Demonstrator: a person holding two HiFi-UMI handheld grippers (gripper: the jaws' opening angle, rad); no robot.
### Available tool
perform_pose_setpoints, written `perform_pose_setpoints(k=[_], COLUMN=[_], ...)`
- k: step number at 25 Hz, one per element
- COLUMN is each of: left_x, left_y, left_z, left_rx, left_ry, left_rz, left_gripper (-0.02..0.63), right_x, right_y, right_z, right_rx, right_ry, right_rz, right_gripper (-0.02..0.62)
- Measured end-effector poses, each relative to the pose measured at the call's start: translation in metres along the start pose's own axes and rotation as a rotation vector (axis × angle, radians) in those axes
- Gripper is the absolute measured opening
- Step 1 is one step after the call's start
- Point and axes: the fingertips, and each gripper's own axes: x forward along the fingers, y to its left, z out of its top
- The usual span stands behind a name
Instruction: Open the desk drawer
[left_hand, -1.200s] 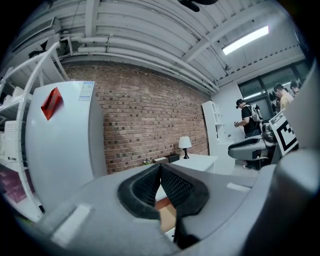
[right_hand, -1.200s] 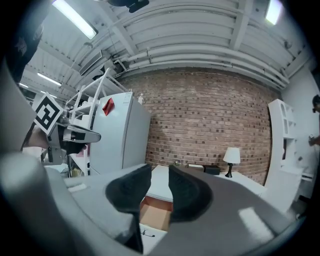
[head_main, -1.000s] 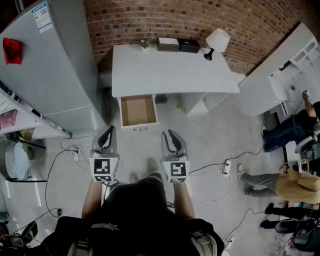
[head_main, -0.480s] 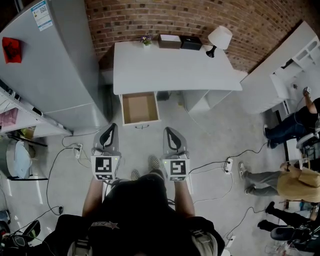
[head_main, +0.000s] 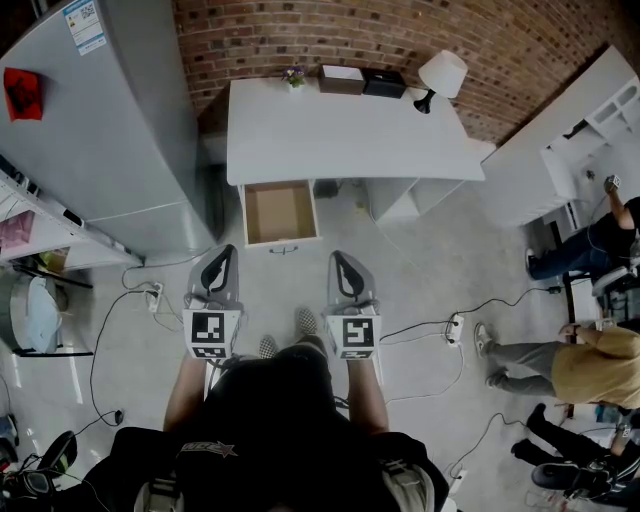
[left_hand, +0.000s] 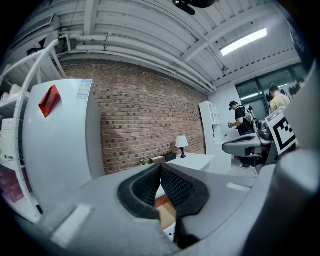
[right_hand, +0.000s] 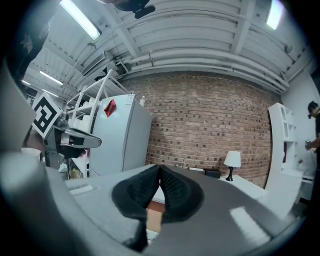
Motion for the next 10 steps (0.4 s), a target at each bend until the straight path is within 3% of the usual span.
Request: perform_pose_setpoints(k=[10], left_x=[0.0004], left_y=[-0.0025], left_z=[-0.0047], left_rx=[0.002], left_ry=[0.015], left_rz=[-0.006], left_gripper=[0.011], right_x=[0.0], right_y=[-0.0018], right_z=[-0.0019], right_rx=[0.013], right_ry=[0.006], right_rz=[0.001], right_gripper=[0.006])
